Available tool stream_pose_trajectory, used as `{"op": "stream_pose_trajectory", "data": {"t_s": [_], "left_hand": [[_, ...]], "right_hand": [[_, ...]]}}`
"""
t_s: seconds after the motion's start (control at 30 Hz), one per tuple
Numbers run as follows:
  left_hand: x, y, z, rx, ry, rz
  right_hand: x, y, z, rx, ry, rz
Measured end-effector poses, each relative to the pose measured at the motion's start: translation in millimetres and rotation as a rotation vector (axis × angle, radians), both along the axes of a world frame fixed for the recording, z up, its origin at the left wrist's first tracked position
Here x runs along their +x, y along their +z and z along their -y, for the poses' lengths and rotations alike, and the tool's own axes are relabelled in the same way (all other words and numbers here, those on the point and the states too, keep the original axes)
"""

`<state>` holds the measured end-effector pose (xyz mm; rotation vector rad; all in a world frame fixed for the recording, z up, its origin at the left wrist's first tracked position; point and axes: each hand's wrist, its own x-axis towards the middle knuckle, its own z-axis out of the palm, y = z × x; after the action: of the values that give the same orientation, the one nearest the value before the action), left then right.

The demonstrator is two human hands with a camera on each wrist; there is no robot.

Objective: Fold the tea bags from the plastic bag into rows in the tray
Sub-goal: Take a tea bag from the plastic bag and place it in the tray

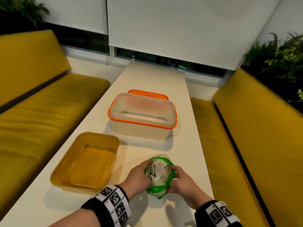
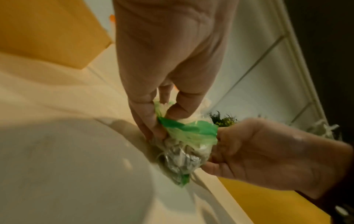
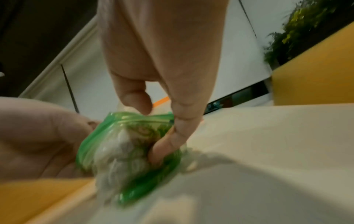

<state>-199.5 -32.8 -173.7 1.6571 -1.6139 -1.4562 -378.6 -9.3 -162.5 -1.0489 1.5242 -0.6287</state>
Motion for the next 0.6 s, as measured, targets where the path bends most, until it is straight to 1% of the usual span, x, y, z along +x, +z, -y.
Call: {"op": "stream_pose_trajectory", "data": {"t_s": [0.03,0.07,0.1,0.13,0.17,0.2,0.23,0.27,0.3,0.4,0.43,0.47,0.5,0.6], "left_hand": [[-0.1,1.2,1.2,0.0,-0.011,0.0],[0.3,1.5,2.7,0.017,-0.017,-0.02],[0.9,1.1,4.1,0.038,-0.019,-0.057],[1.0,1.0,5.3,0.061,-0.017,-0.096],[0.6,0.1,6.2,0.085,-0.012,-0.132],[0.0,-1.0,6.7,0.105,-0.003,-0.159],[-1.2,-2.2,6.2,0.118,0.003,-0.175],[-2.2,-2.3,5.7,0.128,0.006,-0.188],[-2.7,-2.1,5.1,0.136,0.005,-0.199],[-0.9,-8.0,5.3,0.171,0.02,-0.232],[0.2,-10.9,6.2,0.17,0.032,-0.24],[1.2,-14.9,6.8,0.16,0.047,-0.241],[2.1,-18.6,6.1,0.15,0.053,-0.238],[3.8,-24.6,5.0,0.104,0.035,-0.187]], "right_hand": [[1.5,1.5,0.9,0.045,-0.05,0.131],[1.7,2.5,2.0,0.064,-0.079,0.22],[0.7,2.2,3.4,0.047,-0.107,0.247],[0.0,-1.6,5.0,0.017,-0.138,0.205],[0.1,-5.9,5.6,-0.023,-0.16,0.116],[2.1,-8.9,5.6,-0.051,-0.157,0.002],[4.7,-11.2,4.5,-0.069,-0.138,-0.076],[5.8,-14.0,3.5,-0.073,-0.117,-0.103],[4.7,-17.2,3.4,-0.07,-0.105,-0.081],[0.1,-14.1,2.2,-0.006,-0.09,0.1],[-3.1,-11.8,2.4,0.014,-0.061,0.136],[-6.3,-10.9,2.8,0.028,-0.007,0.105],[-9.1,-11.0,4.4,0.028,0.067,-0.005],[-10.7,-7.6,11.8,-0.04,0.325,-0.565]]}}
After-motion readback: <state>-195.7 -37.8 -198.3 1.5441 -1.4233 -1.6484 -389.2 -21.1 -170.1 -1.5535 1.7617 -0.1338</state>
